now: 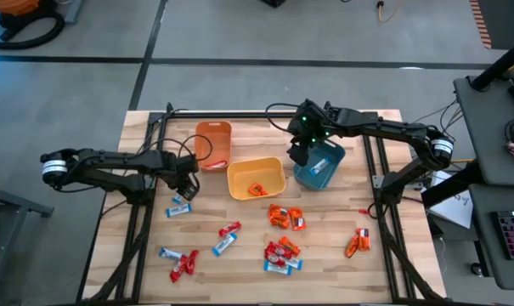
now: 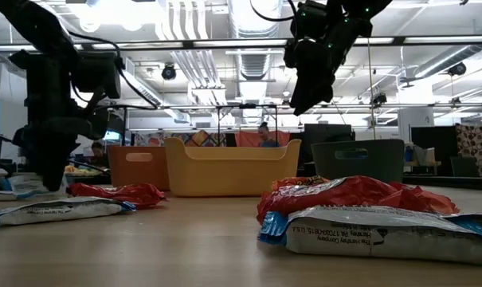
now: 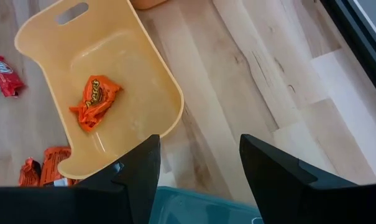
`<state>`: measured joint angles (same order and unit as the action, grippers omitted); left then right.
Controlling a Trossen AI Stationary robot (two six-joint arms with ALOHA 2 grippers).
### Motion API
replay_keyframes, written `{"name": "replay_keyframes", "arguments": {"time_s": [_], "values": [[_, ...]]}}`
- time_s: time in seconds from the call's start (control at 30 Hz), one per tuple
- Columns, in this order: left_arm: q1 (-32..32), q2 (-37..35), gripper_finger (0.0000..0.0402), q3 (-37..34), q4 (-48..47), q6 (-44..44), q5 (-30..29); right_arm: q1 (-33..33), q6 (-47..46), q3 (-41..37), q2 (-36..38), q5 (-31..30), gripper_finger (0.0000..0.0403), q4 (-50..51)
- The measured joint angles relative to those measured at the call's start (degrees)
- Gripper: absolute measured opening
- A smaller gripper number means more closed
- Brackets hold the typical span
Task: Sort candy
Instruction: Put the white chocolate into the blue bin
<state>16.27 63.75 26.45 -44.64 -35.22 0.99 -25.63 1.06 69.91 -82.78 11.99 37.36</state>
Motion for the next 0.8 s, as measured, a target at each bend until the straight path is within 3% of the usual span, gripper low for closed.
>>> {"name": "replay_keyframes", "arguments": {"time_s": [0.17,0.53,0.67,0.8], "values": [[0.0,-0.1,0.0010,2.2,-2.6,1.6,1.7,0.0,1.2,0.0,0.0,0.0,0.0212,-0.5],[-1.8,-3.2,0.0014,14.9,-12.5,6.6,3.2,1.1,4.4,-0.4,0.0,0.0,0.0211,-4.1],[-4.5,-5.6,0.0013,19.4,-10.7,8.9,2.9,3.5,4.6,-2.2,0.0,0.0,0.0206,-5.8],[-8.6,-8.6,0.0012,21.0,-2.9,11.1,0.5,6.7,3.9,-5.1,0.2,0.0,0.0197,-9.5]]}}
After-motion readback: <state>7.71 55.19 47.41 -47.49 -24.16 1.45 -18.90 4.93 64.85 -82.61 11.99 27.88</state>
